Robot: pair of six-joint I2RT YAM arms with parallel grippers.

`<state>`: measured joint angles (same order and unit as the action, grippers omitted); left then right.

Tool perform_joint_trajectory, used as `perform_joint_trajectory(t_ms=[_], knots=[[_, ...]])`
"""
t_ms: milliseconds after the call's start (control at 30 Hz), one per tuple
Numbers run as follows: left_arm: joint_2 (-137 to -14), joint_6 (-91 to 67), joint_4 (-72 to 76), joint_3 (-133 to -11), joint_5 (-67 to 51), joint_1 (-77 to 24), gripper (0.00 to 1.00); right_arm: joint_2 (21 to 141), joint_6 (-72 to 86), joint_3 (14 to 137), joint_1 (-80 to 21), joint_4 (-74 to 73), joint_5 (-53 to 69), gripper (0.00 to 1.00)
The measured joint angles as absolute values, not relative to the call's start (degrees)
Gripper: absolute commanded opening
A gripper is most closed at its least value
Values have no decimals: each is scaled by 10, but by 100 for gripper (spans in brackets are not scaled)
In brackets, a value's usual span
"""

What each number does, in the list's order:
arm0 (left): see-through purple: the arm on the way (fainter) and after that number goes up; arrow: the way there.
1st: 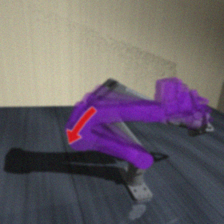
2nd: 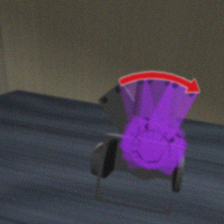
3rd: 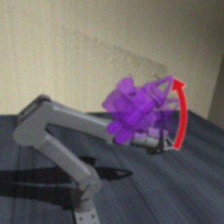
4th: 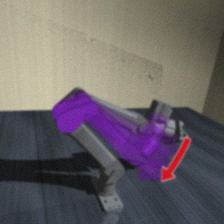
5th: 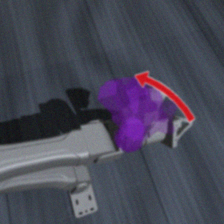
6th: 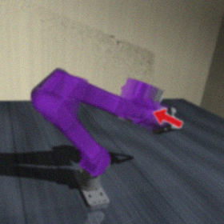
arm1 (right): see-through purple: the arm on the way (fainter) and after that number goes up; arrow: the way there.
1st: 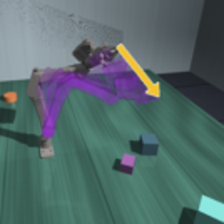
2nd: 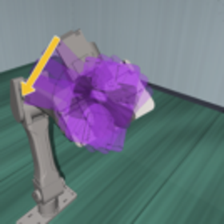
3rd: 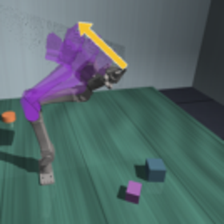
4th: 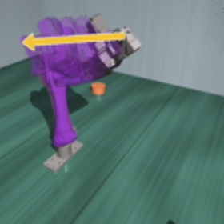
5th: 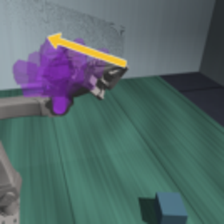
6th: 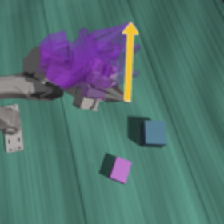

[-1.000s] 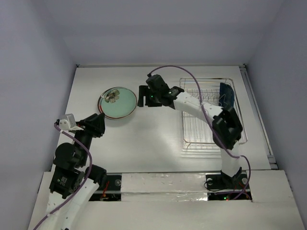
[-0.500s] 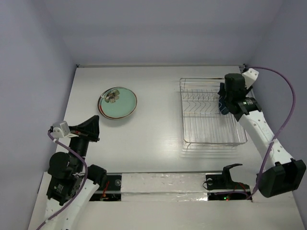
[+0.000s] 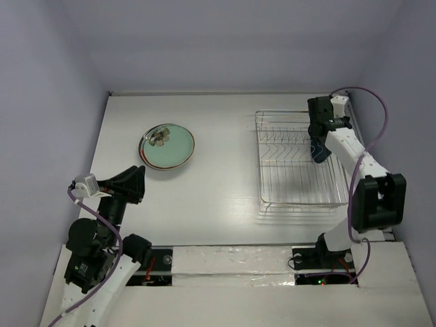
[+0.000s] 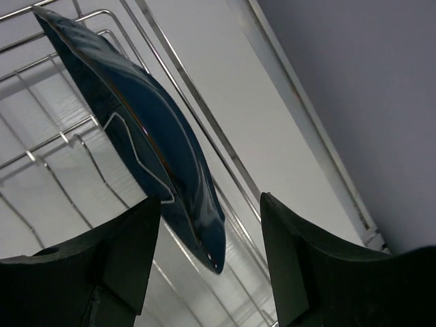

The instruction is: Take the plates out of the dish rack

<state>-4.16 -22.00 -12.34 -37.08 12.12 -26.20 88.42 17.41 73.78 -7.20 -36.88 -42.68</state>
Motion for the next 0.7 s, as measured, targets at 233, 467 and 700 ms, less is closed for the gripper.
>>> perform_joint_trajectory(t_ms=[233, 467, 700], knots=[[-39, -220, -123, -371, 121, -270, 33, 982, 107, 820, -72, -396, -481, 49], [-38, -220, -123, -371, 121, -270, 33, 1020, 56, 858, -74, -412, -505, 36], [-38, -220, -123, -371, 121, -270, 34, 1030, 27, 868, -76, -416, -496, 16]])
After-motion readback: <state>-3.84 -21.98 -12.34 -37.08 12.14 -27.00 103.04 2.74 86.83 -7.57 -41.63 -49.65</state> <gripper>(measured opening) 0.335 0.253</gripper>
